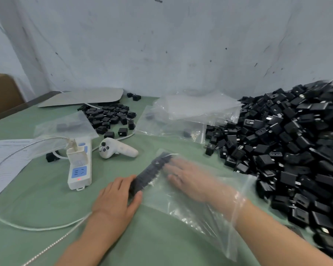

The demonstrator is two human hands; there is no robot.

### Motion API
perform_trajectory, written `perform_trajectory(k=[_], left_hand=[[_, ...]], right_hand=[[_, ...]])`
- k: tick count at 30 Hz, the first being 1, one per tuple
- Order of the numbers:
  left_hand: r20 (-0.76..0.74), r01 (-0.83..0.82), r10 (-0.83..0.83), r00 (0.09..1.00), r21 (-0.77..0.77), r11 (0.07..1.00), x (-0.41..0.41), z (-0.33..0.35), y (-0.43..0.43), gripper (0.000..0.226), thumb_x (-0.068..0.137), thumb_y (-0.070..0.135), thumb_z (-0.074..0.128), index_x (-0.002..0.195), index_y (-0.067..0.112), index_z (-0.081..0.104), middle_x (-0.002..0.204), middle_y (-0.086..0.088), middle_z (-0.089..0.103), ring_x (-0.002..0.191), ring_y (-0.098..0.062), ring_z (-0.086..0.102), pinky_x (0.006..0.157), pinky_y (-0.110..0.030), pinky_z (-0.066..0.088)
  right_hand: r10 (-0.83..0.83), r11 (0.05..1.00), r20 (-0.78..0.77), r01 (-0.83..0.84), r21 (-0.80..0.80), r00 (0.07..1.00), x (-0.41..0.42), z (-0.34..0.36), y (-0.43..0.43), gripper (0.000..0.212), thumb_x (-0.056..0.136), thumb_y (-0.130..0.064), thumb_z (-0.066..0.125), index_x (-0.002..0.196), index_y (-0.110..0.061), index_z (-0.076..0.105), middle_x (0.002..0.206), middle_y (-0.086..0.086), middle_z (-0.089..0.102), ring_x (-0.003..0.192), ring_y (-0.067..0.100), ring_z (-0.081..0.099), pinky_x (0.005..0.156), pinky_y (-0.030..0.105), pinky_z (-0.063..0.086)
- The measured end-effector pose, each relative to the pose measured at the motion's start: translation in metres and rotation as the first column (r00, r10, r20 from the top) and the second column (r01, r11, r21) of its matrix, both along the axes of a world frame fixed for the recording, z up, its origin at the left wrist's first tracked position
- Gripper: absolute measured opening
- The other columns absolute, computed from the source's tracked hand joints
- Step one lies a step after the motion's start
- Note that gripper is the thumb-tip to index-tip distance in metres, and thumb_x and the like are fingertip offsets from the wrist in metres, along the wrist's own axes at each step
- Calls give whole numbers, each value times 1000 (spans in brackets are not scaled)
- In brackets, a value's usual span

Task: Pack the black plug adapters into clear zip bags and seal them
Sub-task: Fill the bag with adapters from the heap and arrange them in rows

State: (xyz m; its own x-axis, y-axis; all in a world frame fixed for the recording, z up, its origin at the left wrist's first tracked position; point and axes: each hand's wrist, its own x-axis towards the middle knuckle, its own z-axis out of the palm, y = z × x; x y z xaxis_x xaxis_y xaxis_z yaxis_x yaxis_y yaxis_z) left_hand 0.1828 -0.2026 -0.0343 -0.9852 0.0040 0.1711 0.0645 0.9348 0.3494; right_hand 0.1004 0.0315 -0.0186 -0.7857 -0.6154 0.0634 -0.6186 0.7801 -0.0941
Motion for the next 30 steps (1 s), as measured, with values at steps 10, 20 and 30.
perform_trajectory(k=[10,20,30], left_hand=[[70,-135,134,988,-2,991,-3,5,9,49,95,40,58,139,22,49,134,-6,56,124,-27,52,102,-39,41],[77,-160,142,987,330,930,5,18,18,47,103,31,44,146,13,38,124,-9,58,114,-31,56,98,-42,40],[-3,-220,263,965,538,814,5,18,2,49,104,29,40,151,16,32,103,11,54,108,-16,48,94,-29,30]], right_hand=[[-50,988,137,69,-138,989,94,13,114,41,103,-19,42,140,-35,52,153,-13,40,138,-3,32,120,25,25],[-699,715,-36,696,-66,714,114,-10,160,68,99,-60,33,158,-31,16,166,4,15,152,30,10,121,45,18],[-712,695,-210,714,-79,670,85,-17,137,41,92,-53,52,123,-27,55,122,-3,55,111,23,52,91,43,42]])
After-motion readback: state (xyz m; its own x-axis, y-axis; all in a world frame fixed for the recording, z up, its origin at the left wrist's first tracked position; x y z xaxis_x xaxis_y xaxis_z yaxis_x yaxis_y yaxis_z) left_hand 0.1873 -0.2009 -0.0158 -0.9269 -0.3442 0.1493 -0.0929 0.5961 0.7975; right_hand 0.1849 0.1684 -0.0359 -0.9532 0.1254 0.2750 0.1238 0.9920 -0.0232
